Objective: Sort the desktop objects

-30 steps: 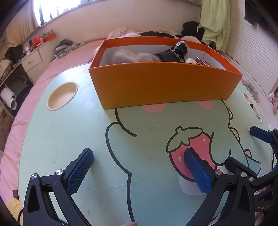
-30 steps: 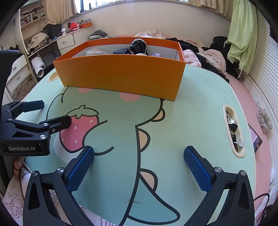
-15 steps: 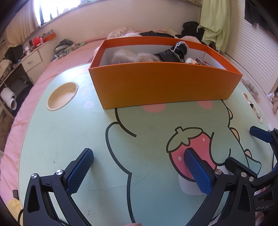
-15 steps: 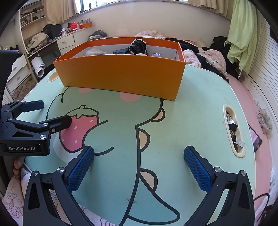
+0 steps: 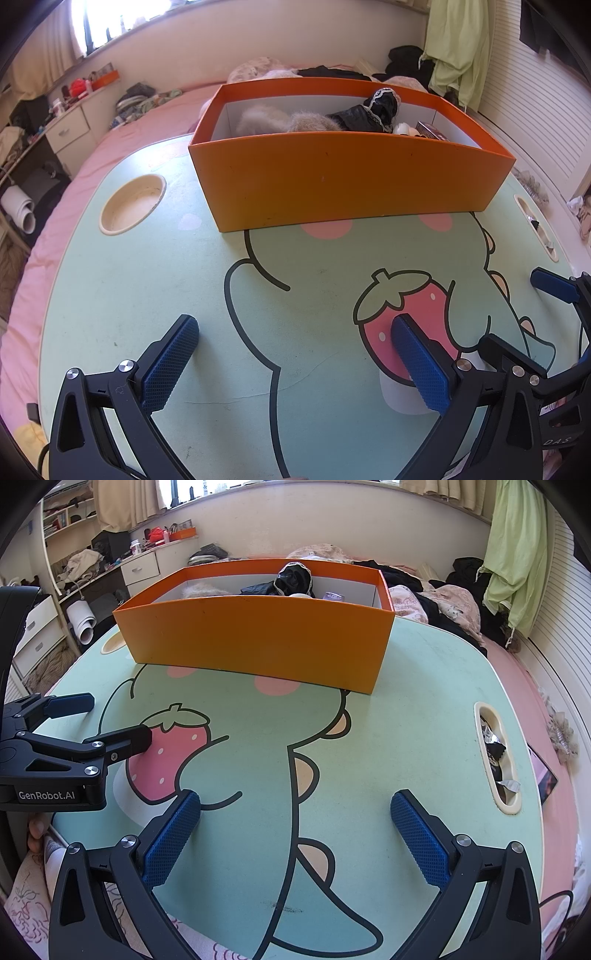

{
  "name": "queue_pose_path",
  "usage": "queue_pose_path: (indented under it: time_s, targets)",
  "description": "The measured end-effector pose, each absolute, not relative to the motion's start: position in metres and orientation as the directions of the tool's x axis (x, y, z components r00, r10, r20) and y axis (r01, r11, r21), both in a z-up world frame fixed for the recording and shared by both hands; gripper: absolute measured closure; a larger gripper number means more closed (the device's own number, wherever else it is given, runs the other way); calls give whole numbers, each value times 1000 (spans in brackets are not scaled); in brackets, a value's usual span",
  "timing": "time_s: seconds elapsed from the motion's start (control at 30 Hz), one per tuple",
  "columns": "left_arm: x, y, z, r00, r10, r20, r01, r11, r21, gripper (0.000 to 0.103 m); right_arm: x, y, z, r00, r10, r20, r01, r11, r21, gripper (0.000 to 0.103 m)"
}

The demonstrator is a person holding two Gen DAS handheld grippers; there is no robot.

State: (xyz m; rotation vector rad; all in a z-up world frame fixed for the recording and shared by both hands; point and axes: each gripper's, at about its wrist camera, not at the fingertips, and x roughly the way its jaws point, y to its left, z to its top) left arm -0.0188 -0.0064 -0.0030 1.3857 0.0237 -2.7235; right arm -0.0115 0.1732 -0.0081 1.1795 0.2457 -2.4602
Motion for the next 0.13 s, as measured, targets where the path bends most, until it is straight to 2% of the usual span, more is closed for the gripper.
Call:
queue_pose_path:
  time_s: [0.13]
  targets:
    - [-18,-4,-3,-589,-68,-805,81,-996,26,0,-11,173,-8,-564,-278,-778,426,-905,14,0]
